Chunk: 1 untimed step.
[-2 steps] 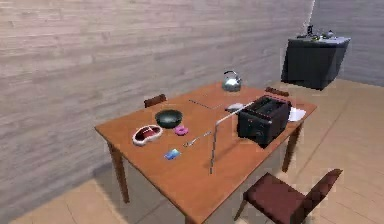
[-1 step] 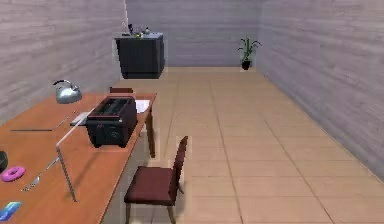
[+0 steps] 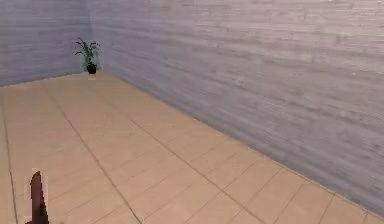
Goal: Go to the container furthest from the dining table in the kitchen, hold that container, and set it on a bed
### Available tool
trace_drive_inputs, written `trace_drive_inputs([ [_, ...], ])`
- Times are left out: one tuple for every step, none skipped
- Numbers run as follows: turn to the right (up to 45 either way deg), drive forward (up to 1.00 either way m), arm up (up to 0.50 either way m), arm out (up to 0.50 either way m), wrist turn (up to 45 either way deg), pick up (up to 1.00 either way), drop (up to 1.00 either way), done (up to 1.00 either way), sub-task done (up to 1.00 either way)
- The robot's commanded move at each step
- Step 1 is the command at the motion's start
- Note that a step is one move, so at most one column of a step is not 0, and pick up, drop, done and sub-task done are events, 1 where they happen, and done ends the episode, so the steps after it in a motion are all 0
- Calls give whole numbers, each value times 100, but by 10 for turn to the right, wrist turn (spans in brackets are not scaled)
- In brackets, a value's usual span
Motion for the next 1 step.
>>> trace_drive_inputs([
  [0, 85, 0, 0, 0, 0, 0, 0, 0],
])
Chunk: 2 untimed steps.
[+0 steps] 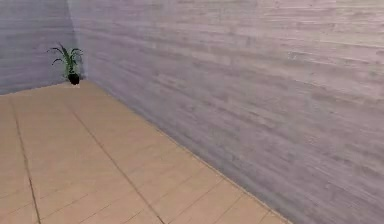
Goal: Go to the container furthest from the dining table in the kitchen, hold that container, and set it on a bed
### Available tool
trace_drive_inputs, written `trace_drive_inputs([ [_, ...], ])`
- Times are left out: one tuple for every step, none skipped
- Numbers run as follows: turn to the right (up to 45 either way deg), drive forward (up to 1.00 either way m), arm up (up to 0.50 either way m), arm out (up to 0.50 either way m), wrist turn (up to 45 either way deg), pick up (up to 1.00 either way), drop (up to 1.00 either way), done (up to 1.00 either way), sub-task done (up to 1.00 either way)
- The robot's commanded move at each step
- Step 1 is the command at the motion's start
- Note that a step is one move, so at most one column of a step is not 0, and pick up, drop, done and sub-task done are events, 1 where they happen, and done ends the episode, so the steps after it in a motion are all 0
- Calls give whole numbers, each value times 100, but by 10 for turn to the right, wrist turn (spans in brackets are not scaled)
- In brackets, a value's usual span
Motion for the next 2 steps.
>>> trace_drive_inputs([
  [-450, 0, 0, 0, 0, 0, 0, 0, 0],
  [-60, 0, 0, 0, 0, 0, 0, 0, 0],
])
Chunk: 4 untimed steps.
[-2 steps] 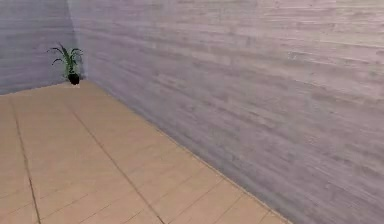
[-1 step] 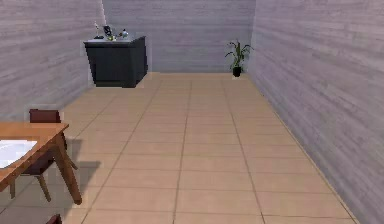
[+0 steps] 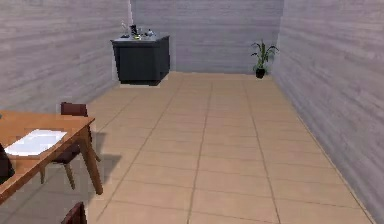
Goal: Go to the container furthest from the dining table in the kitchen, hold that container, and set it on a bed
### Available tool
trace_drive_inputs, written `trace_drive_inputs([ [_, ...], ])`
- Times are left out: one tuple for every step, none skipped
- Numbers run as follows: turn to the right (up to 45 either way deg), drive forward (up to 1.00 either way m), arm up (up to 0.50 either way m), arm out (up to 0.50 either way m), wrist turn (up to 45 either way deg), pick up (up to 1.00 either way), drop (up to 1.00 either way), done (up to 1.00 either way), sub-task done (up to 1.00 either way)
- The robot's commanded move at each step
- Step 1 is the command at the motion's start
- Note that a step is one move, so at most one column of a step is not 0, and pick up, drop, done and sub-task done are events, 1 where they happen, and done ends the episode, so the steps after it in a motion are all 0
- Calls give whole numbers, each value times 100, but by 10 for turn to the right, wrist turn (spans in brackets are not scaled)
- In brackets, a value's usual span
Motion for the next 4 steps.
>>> trace_drive_inputs([
  [0, 100, 0, 0, 0, 0, 0, 0, 0],
  [-150, 0, 0, 0, 0, 0, 0, 0, 0],
  [0, 10, 0, 0, 0, 0, 0, 0, 0],
  [-450, 0, 0, 0, 0, 0, 0, 0, 0],
])
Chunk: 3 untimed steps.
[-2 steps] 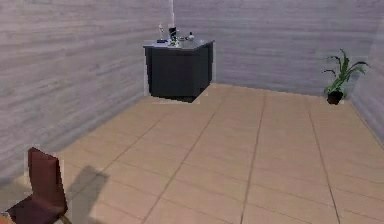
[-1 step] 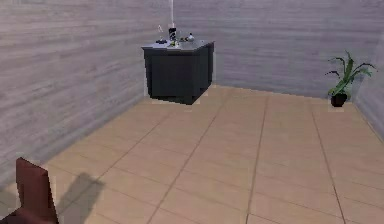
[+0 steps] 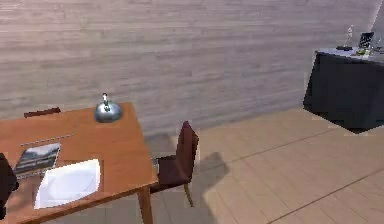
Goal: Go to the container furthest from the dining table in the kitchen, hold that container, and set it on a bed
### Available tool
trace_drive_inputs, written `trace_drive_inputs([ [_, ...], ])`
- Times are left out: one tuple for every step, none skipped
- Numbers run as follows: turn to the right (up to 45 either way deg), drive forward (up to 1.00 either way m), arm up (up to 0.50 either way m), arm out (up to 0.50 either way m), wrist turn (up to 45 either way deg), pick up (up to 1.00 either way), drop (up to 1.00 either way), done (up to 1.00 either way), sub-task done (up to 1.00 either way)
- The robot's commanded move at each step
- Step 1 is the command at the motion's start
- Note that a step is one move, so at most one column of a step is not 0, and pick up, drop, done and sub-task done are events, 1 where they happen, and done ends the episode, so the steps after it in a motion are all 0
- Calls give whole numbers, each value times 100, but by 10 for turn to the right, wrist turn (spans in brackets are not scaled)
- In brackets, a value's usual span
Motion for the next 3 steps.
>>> trace_drive_inputs([
  [450, 0, 0, 0, 0, 0, 0, 0, 0],
  [90, 0, 0, 0, 0, 0, 0, 0, 0],
  [0, 45, 0, 0, 0, 0, 0, 0, 0],
])
